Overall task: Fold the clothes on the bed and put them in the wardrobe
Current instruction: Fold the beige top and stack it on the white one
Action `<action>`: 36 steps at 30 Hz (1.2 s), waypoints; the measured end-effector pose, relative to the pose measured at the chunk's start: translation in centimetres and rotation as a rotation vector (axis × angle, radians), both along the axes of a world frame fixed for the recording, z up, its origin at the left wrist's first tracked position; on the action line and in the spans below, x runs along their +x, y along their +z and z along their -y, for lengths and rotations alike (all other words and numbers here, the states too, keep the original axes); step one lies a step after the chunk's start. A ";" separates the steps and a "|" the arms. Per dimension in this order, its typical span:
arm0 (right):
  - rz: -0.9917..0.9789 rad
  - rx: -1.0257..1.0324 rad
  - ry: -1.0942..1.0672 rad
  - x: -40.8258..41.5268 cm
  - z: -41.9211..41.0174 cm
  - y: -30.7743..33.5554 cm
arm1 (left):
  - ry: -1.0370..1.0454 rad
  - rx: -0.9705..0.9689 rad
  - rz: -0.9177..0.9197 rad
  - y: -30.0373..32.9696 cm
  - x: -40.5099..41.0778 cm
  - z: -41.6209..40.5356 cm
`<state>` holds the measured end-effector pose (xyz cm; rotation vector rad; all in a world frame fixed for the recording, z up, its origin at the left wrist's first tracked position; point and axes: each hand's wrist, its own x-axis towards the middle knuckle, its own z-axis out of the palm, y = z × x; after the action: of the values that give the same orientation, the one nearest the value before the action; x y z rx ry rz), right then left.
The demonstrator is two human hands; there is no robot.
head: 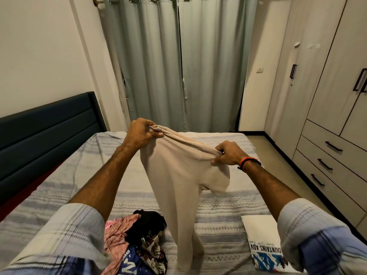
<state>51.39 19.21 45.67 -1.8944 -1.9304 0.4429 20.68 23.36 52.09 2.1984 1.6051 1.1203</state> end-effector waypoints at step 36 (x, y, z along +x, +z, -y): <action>-0.282 0.279 -0.257 1.2 1.8 0.7 | 0.459 -0.091 -0.144 -1.7 1.8 -1.4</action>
<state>52.55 17.43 46.39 -1.7599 -1.4619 0.3230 22.47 24.79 50.35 1.9423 2.2538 0.9789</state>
